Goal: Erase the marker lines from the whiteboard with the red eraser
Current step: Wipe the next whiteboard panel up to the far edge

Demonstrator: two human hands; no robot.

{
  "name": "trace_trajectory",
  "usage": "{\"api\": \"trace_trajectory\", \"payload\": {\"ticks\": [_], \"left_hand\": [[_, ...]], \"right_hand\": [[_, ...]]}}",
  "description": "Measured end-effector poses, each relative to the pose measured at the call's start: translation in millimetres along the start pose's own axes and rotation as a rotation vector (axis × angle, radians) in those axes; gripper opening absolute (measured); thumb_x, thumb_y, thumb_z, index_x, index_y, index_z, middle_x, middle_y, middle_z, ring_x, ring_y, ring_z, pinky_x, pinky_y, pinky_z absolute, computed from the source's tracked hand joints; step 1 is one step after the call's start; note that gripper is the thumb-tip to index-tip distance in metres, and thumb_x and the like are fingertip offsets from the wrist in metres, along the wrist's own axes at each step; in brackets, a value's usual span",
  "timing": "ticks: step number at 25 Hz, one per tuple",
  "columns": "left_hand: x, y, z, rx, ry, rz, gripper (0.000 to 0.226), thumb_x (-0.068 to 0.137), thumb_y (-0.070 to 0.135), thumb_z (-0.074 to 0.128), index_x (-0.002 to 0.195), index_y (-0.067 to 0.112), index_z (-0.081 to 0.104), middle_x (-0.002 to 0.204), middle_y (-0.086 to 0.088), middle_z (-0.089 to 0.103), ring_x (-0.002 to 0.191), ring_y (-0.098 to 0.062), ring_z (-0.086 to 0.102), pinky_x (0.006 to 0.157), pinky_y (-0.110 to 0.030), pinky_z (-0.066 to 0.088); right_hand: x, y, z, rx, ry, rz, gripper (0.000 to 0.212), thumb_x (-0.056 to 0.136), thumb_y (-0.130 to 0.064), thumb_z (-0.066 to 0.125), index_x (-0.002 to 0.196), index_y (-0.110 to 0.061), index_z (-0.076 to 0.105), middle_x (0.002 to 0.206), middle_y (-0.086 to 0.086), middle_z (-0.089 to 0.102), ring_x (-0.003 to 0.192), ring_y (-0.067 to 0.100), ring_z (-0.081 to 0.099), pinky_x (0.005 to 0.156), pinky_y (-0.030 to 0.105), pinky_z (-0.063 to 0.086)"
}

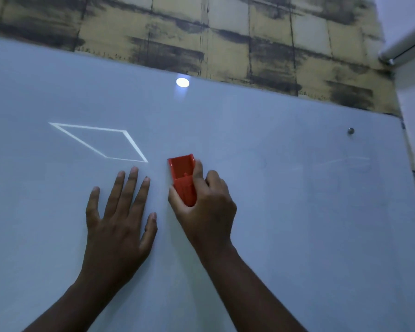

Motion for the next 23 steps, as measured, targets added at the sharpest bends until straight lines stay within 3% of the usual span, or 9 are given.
{"api": "trace_trajectory", "payload": {"ticks": [5,11,17,23], "left_hand": [[32,-6,-10,-0.007,0.047,0.04,0.072,0.102,0.044,0.039,0.164,0.008,0.038,0.175,-0.013,0.027,0.162,-0.031,0.025,0.126,-0.065,0.015],[91,13,2,-0.016,0.096,0.058,0.068,0.103,0.043,0.038,0.162,0.01,0.042,0.174,-0.012,0.029,0.161,-0.028,0.029,0.126,-0.061,0.017],[82,26,15,-0.004,0.119,0.067,0.067,0.105,0.043,0.037,0.163,0.01,0.041,0.174,-0.012,0.031,0.16,-0.029,0.03,0.126,-0.064,0.021],[82,28,19,0.019,0.126,0.069,0.069,0.104,0.043,0.036,0.163,0.009,0.04,0.174,-0.013,0.03,0.159,-0.031,0.032,0.127,-0.063,0.019]], "right_hand": [[36,29,-5,-0.041,0.057,0.011,0.072,0.084,-0.063,0.061,0.142,-0.021,0.058,0.089,-0.003,0.054,0.077,0.017,0.057,0.06,0.028,0.05],[51,128,-40,-0.081,0.145,0.276,0.066,0.081,-0.056,0.074,0.138,-0.023,0.063,0.086,0.001,0.055,0.077,0.026,0.063,0.064,0.031,0.046],[48,227,-81,-0.147,0.21,0.498,0.067,0.084,-0.058,0.069,0.138,-0.019,0.063,0.088,0.01,0.061,0.085,0.037,0.065,0.074,0.043,0.053],[109,243,-75,-0.081,0.305,0.506,0.06,0.088,-0.052,0.069,0.129,-0.008,0.067,0.098,0.017,0.068,0.091,0.037,0.065,0.077,0.037,0.046]]}}
Point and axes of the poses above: each hand's wrist, its own x-axis towards the middle knuckle, its own z-axis out of the palm, y = z × x, the point moved 5 cm from there along x, towards the middle knuckle
